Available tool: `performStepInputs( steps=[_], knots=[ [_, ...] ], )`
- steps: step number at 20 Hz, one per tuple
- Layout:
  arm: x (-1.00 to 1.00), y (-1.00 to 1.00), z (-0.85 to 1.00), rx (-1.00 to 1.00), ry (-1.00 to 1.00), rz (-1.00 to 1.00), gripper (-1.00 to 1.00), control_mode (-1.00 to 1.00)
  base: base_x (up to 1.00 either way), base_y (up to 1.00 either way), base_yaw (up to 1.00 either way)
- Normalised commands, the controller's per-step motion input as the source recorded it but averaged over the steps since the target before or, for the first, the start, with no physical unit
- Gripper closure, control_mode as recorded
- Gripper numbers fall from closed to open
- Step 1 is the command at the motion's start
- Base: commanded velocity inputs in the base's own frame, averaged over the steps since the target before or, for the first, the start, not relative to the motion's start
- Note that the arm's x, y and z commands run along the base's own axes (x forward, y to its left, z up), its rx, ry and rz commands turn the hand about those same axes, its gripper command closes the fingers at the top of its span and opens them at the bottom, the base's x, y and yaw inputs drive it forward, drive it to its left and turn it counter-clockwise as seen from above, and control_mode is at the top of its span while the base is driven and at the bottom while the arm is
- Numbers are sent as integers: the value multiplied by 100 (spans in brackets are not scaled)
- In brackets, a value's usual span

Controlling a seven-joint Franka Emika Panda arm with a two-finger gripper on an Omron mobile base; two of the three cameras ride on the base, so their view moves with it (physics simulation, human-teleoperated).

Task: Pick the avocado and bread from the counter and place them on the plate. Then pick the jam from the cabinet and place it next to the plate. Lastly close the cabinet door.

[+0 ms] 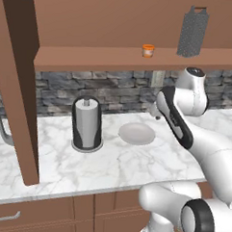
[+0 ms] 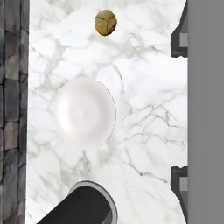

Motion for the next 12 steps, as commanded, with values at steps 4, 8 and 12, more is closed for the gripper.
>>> performStepInputs(
  steps=[4,8,12],
  knots=[
    [24,-29,-29,0,0,0,-100,-100,0,0,0],
    [28,-34,-28,0,0,0,-100,-100,0,0,0],
    [30,-35,-29,0,0,0,-100,-100,0,0,0]
  ],
)
